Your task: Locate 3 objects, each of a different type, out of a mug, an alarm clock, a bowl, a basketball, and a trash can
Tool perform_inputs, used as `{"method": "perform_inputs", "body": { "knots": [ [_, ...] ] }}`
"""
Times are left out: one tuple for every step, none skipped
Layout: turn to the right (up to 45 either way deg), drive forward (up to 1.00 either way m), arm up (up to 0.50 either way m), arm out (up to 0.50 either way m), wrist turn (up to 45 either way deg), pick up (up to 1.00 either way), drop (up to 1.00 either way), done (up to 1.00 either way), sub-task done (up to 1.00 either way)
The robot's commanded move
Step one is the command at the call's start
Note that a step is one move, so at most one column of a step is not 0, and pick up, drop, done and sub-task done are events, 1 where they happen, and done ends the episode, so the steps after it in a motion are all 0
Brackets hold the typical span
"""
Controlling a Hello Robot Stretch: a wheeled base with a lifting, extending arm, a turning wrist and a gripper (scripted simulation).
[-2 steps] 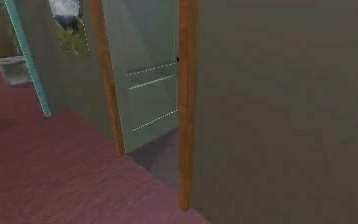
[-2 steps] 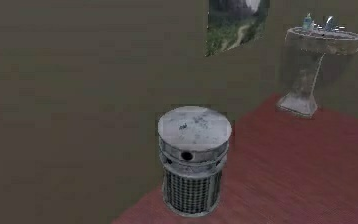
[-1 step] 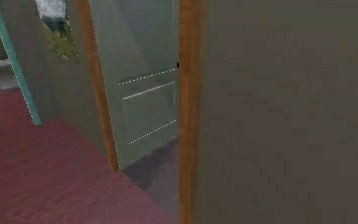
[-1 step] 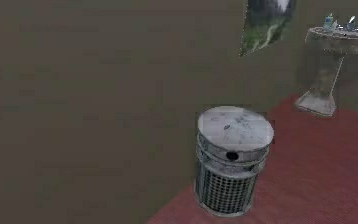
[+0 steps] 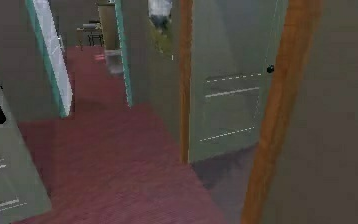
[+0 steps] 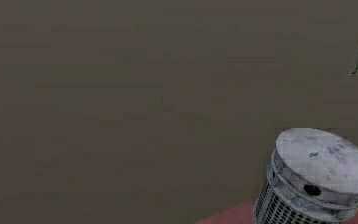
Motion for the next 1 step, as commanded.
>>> {"method": "perform_inputs", "body": {
  "knots": [
    [0.0, 0.75, 0.0, 0.0, 0.0, 0.0, 0.0, 0.0, 0.0]
  ]
}}
